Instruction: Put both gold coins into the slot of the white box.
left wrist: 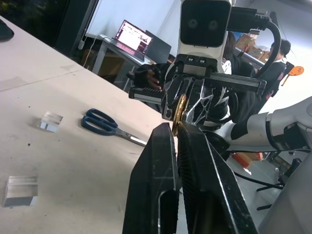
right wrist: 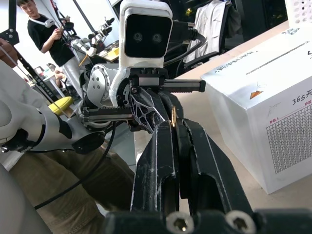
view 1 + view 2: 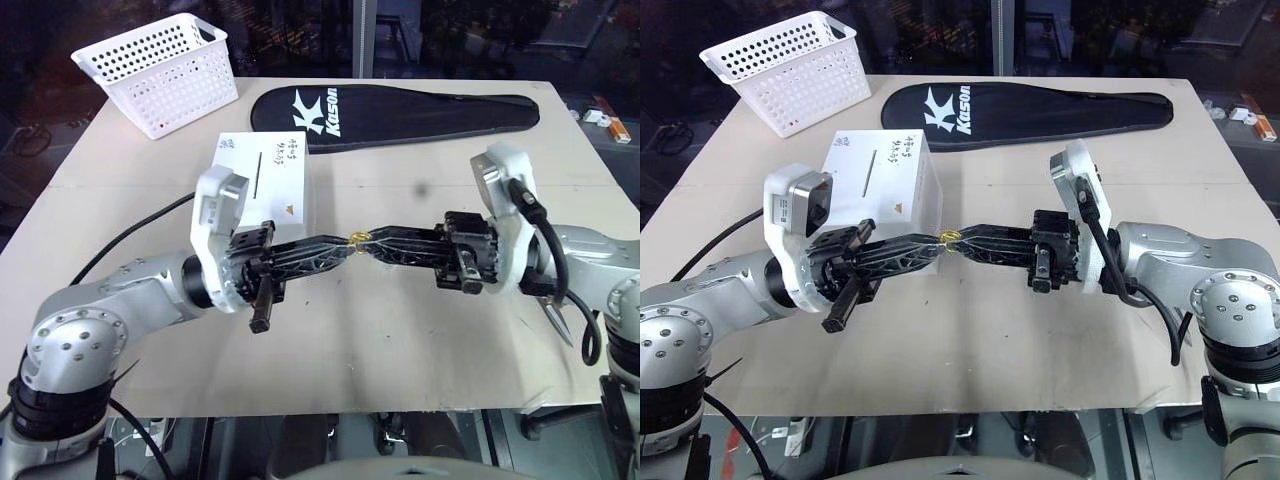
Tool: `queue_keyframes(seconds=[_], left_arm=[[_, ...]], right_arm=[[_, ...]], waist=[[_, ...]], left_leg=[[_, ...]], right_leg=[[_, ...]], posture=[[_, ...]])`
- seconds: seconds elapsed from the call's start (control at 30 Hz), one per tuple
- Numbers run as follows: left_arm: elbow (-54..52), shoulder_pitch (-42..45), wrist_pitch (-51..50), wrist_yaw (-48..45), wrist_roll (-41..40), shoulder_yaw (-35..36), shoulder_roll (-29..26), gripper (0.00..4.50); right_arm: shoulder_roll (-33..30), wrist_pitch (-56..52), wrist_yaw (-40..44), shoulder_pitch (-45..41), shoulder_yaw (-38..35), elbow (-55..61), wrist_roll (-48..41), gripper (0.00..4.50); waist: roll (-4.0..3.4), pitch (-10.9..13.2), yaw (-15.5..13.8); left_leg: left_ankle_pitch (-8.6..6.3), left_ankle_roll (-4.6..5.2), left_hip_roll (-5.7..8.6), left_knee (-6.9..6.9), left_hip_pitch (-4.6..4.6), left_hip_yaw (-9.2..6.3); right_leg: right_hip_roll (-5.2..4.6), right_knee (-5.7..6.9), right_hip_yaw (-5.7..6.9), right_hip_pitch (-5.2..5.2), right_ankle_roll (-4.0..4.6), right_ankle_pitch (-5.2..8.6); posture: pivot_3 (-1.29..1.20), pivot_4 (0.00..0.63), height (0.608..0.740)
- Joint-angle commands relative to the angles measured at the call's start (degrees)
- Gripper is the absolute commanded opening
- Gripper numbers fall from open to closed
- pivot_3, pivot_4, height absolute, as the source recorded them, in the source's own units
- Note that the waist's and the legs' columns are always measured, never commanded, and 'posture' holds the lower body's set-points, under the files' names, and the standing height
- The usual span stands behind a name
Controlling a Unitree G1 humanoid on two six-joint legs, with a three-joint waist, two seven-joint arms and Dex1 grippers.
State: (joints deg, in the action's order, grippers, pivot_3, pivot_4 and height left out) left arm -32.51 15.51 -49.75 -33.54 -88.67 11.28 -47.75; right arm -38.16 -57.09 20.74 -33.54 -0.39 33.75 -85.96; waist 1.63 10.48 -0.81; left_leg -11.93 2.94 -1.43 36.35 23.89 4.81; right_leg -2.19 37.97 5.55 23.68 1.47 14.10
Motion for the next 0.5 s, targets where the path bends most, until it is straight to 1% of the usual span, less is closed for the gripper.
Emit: queue_keyframes(seconds=[0.03,0.33,0.5], left_arm=[[-1.0,0.6,0.4,-0.2,-0.7,0.6,0.4,0.07],[-1.2,0.7,0.6,-0.6,0.2,0.3,1.2,0.07],[-1.3,2.4,0.4,1.1,-1.1,-0.6,1.9,0.07]], right_arm=[[0.2,1.0,0.1,-0.4,-0.1,1.8,-2.1,0.00],[0.5,0.9,-0.3,0.0,0.3,1.7,-2.4,0.00],[0.7,0.8,-0.6,0.1,0.4,1.3,-3.0,0.00]], waist=[[0.00,0.0,0.0],[0.00,0.0,0.0],[0.00,0.0,0.0]], left_leg=[[0.00,0.00,0.00,0.00,0.00,0.01],[0.00,0.00,0.00,0.00,0.00,0.00],[0.00,0.00,0.00,0.00,0.00,0.00]], right_leg=[[0.00,0.00,0.00,0.00,0.00,0.00],[0.00,0.00,0.00,0.00,0.00,0.00],[0.00,0.00,0.00,0.00,0.00,0.00]], posture=[[0.00,0.150,0.738],[0.00,0.150,0.738],[0.00,0.150,0.738]])
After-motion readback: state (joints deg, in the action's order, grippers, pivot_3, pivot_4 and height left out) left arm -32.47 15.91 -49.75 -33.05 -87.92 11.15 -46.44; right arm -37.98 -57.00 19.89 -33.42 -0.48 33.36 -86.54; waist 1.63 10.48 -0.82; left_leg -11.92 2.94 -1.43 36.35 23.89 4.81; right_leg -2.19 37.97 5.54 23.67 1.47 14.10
